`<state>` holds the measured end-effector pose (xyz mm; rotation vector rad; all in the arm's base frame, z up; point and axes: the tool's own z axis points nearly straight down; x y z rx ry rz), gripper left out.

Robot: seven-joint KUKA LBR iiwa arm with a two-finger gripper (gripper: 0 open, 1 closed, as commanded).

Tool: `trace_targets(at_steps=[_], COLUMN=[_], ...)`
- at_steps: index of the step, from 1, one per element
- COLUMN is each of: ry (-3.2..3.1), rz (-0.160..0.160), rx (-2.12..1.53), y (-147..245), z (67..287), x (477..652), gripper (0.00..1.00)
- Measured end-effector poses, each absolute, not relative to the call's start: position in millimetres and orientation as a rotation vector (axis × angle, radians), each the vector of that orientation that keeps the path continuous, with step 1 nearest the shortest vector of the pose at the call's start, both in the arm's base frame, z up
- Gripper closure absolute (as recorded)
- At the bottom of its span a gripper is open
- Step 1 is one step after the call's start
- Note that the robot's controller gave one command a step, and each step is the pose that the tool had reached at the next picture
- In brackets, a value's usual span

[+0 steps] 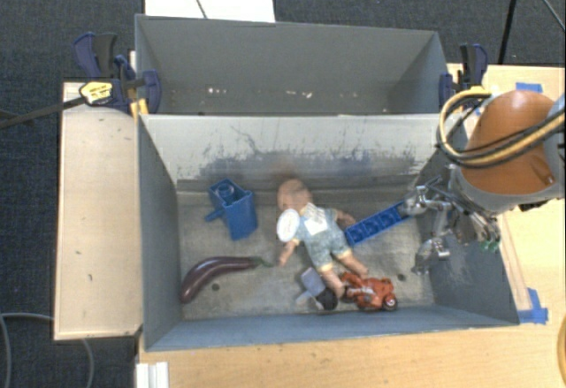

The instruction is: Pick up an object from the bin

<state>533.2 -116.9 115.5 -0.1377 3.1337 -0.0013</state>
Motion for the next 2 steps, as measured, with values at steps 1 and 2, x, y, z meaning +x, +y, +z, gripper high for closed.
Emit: trace_targets(at_steps=[1,2], ry=[3.1,3.099], rz=[-0.007,-0.008], rx=[-0.342,-0.343], y=[-94.6,-94.6], z=[76.9,76.9], x=[591.8,591.8], gripper=[1.0,1.0])
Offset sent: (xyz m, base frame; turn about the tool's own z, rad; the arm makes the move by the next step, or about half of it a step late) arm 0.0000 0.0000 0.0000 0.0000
